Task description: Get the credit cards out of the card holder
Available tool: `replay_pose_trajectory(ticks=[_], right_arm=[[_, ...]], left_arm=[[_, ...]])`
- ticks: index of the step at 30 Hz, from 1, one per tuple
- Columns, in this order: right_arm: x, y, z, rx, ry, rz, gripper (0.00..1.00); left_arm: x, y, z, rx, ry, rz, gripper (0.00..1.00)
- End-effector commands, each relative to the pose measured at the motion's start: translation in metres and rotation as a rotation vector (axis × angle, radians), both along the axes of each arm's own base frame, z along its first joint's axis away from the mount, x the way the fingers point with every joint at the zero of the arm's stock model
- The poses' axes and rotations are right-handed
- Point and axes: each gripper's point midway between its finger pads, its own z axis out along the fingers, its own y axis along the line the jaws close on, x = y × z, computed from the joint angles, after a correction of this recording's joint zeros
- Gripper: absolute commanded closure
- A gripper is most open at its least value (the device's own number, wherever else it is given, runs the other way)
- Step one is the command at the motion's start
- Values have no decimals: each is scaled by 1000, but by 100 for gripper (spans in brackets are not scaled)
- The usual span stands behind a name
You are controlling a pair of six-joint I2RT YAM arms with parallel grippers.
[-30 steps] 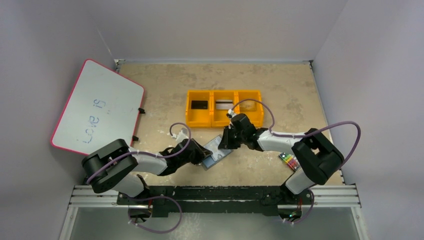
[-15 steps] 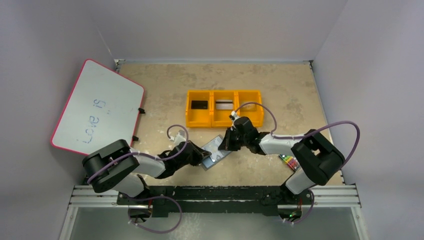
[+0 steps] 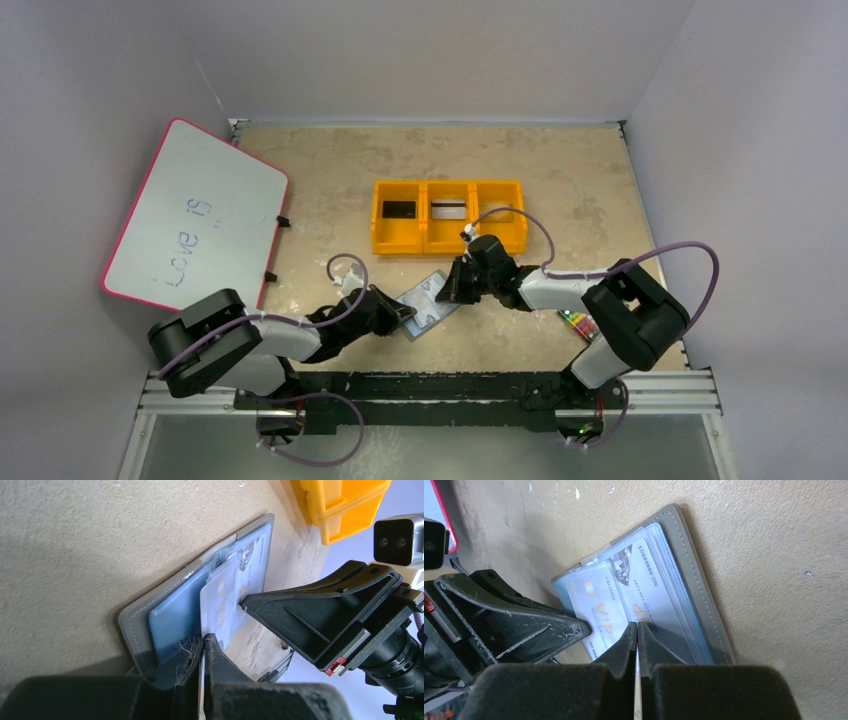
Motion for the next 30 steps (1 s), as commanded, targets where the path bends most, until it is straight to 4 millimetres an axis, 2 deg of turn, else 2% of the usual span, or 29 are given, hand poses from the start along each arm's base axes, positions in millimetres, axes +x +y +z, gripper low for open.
replay_pose_trajectory(ticks=[1,2,4,6,10,13,17,22,30], right_arm=[[-5,-2,-1,-29,-32,68,96],[-8,3,4,-6,-33,102,93],[3,8,12,-11,-91,124,81],[1,14,16,-10,-97,175,77],[6,21,22,3,-119,203,89],[7,18,9,-58,-85,199,100],[2,5,-13,-153,-42,176,100],[-1,-21,-39,-277,5,84,100],[-4,-33,-45,-310,11,42,100]], left_arm=[[-7,13,-18,99,-2,-27,100],[-7,10,-16,88,-9,-37,100],[-6,4,-12,74,-25,-58,100],[-4,2,-15,97,-24,-67,100],[-5,3,-21,97,-4,-56,100],[-6,6,-26,105,7,-48,100],[-6,6,-26,117,9,-54,100],[-6,7,-27,139,15,-60,100],[-9,15,-30,168,23,-53,100]])
